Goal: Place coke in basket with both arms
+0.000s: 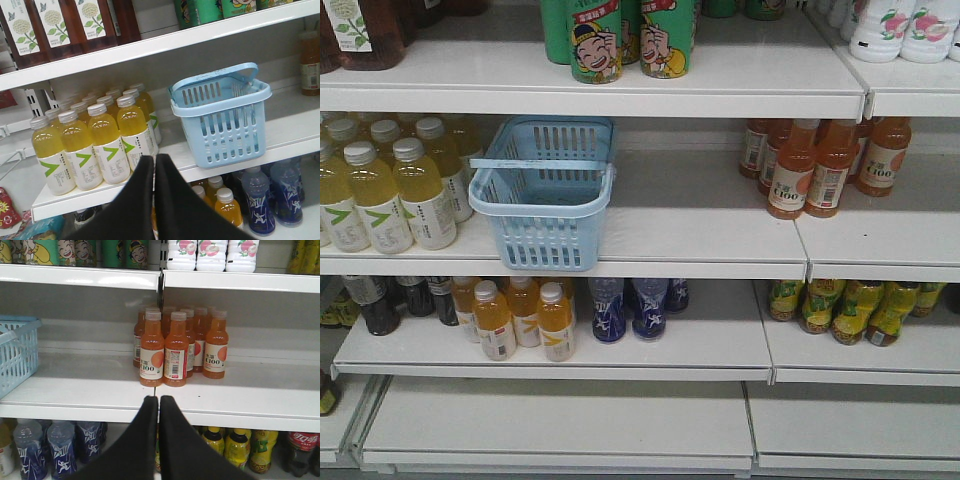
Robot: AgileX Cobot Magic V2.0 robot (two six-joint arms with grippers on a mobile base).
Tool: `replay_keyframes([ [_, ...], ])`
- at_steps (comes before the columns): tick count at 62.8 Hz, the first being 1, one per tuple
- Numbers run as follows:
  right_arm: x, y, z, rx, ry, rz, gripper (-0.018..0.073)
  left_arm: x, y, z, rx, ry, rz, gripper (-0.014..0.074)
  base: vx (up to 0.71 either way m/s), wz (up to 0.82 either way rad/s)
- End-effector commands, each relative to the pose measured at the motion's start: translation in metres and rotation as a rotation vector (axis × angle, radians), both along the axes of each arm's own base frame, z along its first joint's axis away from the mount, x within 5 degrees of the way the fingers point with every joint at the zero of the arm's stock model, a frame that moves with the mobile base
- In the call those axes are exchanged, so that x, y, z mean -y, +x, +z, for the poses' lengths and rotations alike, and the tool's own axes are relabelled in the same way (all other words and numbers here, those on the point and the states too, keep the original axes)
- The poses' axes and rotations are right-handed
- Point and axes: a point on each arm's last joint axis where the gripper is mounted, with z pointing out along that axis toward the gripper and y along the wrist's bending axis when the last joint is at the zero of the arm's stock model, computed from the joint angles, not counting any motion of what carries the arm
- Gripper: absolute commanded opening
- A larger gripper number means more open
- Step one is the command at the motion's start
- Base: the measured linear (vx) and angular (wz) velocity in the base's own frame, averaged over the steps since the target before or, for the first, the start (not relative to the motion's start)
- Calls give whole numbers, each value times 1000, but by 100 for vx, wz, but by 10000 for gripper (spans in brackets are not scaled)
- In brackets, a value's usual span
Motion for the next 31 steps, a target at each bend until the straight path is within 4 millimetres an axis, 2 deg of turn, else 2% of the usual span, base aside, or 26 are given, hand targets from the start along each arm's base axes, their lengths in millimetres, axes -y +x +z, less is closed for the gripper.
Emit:
replay_keyframes([
  [1, 0, -1, 4, 77, -14, 1, -6, -2, -1, 8, 87, -12, 21, -6, 0, 0],
  [31, 0, -1, 4, 77, -14, 1, -6, -2, -2, 8, 93, -48, 20, -6, 0, 0],
])
